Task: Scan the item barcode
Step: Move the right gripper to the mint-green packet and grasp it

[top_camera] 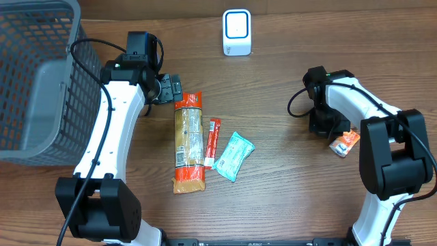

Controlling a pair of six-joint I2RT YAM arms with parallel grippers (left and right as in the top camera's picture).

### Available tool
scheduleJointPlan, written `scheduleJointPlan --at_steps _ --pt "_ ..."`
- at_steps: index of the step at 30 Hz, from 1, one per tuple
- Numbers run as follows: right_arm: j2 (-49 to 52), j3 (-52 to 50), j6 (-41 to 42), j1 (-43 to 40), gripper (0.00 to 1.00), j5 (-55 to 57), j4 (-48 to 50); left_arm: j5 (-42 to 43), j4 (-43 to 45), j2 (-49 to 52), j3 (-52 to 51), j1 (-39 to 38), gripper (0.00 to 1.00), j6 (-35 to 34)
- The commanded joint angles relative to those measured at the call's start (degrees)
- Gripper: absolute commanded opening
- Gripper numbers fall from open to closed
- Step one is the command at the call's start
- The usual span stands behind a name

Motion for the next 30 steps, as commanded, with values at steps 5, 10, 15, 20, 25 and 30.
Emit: scheduleJointPlan --at_steps 5,10,15,20,25,30 --pt "-6.1 -0.2 -1.8 4.1 0.27 -16.1 0.6 -0.4 0.0 -0.7 0.9 0.0 1.00 0.3" --pt "-14.2 -0.2 2.4 11.8 0.29 -21.7 1.3 -0.5 0.0 -0.7 0.9 0.0 0.99 0.3" --pt "-18.0 -0.2 7.8 20.8 0.34 -21.3 4.5 -0.4 0.0 -0.7 0.9 0.0 1.00 0.3" --pt "-17.8 -0.3 12.5 27.4 0.40 -20.9 5.8 -0.4 0.0 -0.7 0.9 0.0 1.00 0.3" --pt "-17.8 -0.4 17.2 32.3 1.00 -21.0 8.5 -0.4 0.0 -0.7 0.9 0.0 1.00 0.3" --pt "-17.6 -0.4 20.6 34.8 0.68 -20.9 10.3 -0.4 0.0 -0.7 0.9 0.0 1.00 0.3"
